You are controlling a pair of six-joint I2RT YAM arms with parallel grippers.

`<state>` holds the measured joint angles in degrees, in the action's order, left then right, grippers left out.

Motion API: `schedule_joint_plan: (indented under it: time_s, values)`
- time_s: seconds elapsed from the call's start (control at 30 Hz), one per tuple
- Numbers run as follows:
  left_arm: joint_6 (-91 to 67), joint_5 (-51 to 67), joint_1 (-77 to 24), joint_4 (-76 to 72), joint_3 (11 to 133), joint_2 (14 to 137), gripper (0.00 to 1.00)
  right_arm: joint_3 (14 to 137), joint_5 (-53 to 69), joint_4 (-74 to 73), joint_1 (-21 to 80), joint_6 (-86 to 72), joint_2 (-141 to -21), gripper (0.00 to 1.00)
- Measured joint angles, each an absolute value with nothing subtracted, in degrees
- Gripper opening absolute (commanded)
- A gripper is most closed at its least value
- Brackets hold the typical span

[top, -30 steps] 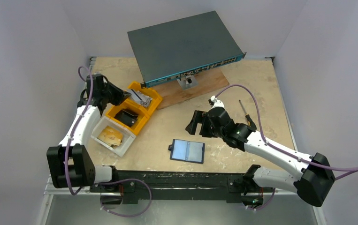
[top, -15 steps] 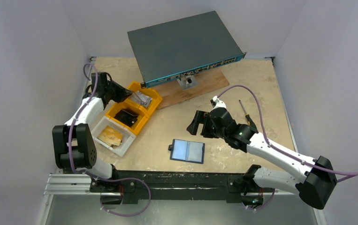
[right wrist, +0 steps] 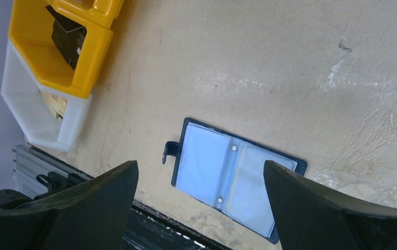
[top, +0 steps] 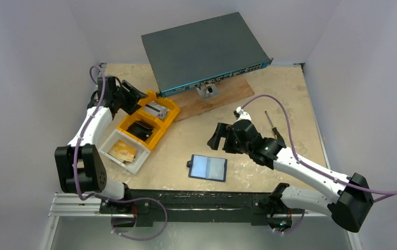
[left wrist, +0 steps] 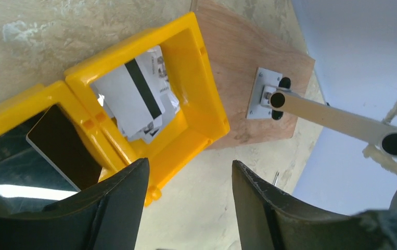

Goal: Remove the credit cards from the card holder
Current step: Place the credit card in the storage box.

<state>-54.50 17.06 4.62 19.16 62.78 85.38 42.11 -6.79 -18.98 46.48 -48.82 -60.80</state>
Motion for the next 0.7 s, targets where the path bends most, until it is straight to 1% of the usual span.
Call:
schedule_joint_plan:
  time_s: [0.2,0.33,0.43,0.53,0.7]
  values:
    - [-51.1,15.9,4.0,25.2,61.1,74.8,0.63,42.1,-8.1,-18.9,46.5,-49.0,-61.6,0.92]
    - [-48.2,13.8,0.4,29.1,58.6,66.5,0.63,41.7,-9.3,-18.9,46.5,-49.6,-61.8,0.92]
    - [-46.2,11.9,-6.0,32.4,55.3,60.9,0.63,41.1,-10.2,-18.9,46.5,-50.3,-61.8,0.93]
    - [-45.6,10.4,-11.9,35.1,52.3,57.8,0.62,40.2,-11.5,-19.0,46.5,-51.2,-61.6,0.93]
    - [-45.9,5.5,-26.6,38.3,49.8,58.0,0.62,37.7,-14.0,-20.0,46.4,-53.6,-59.0,0.94]
